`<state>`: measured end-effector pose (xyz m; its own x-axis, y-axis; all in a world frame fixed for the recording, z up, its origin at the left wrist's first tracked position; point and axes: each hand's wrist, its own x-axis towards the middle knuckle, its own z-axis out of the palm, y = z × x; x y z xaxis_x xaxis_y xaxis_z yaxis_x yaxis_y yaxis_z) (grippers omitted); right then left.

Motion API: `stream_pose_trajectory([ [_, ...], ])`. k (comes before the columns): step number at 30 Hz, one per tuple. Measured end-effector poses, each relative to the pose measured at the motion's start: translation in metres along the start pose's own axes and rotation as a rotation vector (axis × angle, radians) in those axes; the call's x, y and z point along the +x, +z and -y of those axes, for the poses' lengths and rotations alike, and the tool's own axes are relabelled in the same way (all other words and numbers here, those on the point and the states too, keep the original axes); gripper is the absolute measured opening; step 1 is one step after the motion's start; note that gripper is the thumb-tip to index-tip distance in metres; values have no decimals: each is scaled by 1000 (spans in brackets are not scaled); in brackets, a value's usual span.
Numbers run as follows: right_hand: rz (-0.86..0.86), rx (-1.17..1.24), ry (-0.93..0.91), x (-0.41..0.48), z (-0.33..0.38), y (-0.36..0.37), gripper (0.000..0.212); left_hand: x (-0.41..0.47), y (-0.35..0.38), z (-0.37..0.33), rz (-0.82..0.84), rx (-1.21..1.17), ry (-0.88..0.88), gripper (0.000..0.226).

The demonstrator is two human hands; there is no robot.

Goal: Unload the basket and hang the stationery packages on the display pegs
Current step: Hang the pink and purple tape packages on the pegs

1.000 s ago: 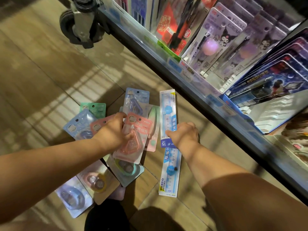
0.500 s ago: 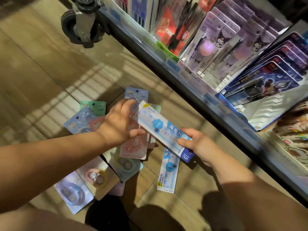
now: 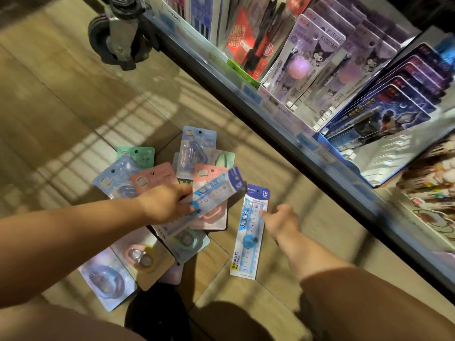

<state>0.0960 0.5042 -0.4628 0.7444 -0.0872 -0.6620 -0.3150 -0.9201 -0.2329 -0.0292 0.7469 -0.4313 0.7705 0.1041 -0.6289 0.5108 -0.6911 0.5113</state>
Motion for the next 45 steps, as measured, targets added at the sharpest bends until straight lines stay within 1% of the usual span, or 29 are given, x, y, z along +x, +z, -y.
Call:
stream_pose_trajectory([
  [1, -2, -23, -13, -10, 0, 4, 65, -2, 3, 2, -22, -52, -28, 32],
  [2, -7, -34, -28, -18, 0, 9, 69, -5, 4, 1, -41, -99, -55, 28],
  [4, -19, -51, -46, -26, 1, 20, 78, -8, 8, 0, -78, -189, -89, 13],
  [6, -8, -27, -39, -27, 4, 28, 78, -9, 12, -3, -79, -320, -114, 17],
  [8, 19, 66, -29, -25, 4, 28, 67, -9, 15, -5, -69, -502, -137, 19],
  [11, 80, 234, -113, -25, 0, 21, 38, -7, 17, -9, -71, -669, -168, 20],
  [12, 87, 301, -133, -26, -1, 17, 32, -7, 18, -9, -69, -716, -179, 21],
  [14, 76, 459, -165, -26, 0, 10, 26, -7, 19, -8, -59, -820, -196, 24],
  [16, 106, 586, -199, -29, 5, 6, 28, -7, 21, -9, -56, -883, -212, 25],
  [19, 243, 791, -244, -34, 20, 11, 31, -8, 24, -16, -53, -974, -215, 16],
  [20, 308, 868, -257, -36, 28, 16, 35, -10, 25, -20, -44, -1014, -209, 12],
  [22, 405, 936, -316, -44, 46, 26, 45, -12, 27, -24, 12, -1080, -173, 9],
  [23, 420, 924, -352, -46, 55, 31, 44, -14, 29, -24, 36, -1116, -163, 8],
  [24, 404, 887, -378, -49, 62, 34, 33, -17, 28, -25, 51, -1157, -153, 12],
  [25, 351, 797, -396, -51, 69, 38, 16, -17, 30, -23, 62, -1198, -156, 31],
  [26, 289, 687, -418, -53, 75, 41, 10, -16, 31, -19, 66, -1218, -174, 52],
  [27, 229, 582, -438, -54, 80, 43, 17, -16, 30, -17, 64, -1218, -196, 66],
  [29, 137, 489, -446, -53, 86, 45, 28, -17, 27, -9, 35, -1212, -230, 77],
  [30, 96, 445, -436, -49, 87, 45, 27, -16, 26, -4, 6, -1222, -253, 76],
  [32, 60, 253, -381, -37, 88, 41, 27, -17, 22, 4, -55, -1222, -284, 66],
  [34, 22, 95, -348, -25, 87, 35, 28, -18, 20, 9, -112, -1204, -289, 48],
  [35, 1, 79, -347, -18, 88, 33, 31, -17, 20, 13, -153, -1199, -296, 41],
  [36, 7, 77, -348, -14, 89, 33, 37, -16, 20, 17, -201, -1193, -310, 37],
  [37, 44, 66, -342, -12, 91, 33, 49, -15, 19, 20, -245, -1202, -336, 37],
  [39, 154, 55, -315, -9, 91, 37, 74, -13, 18, 24, -308, -1225, -384, 39],
  [40, 190, 43, -309, -7, 89, 40, 79, -13, 18, 26, -325, -1233, -394, 41],
  [41, 223, 17, -312, -5, 86, 44, 77, -14, 17, 26, -329, -1246, -383, 43],
  [42, 262, -6, -322, -2, 81, 47, 70, -14, 16, 27, -332, -1257, -369, 47],
  [45, 344, -43, -320, -4, 66, 45, 42, -15, 12, 27, -346, -1276, -322, 48],
])
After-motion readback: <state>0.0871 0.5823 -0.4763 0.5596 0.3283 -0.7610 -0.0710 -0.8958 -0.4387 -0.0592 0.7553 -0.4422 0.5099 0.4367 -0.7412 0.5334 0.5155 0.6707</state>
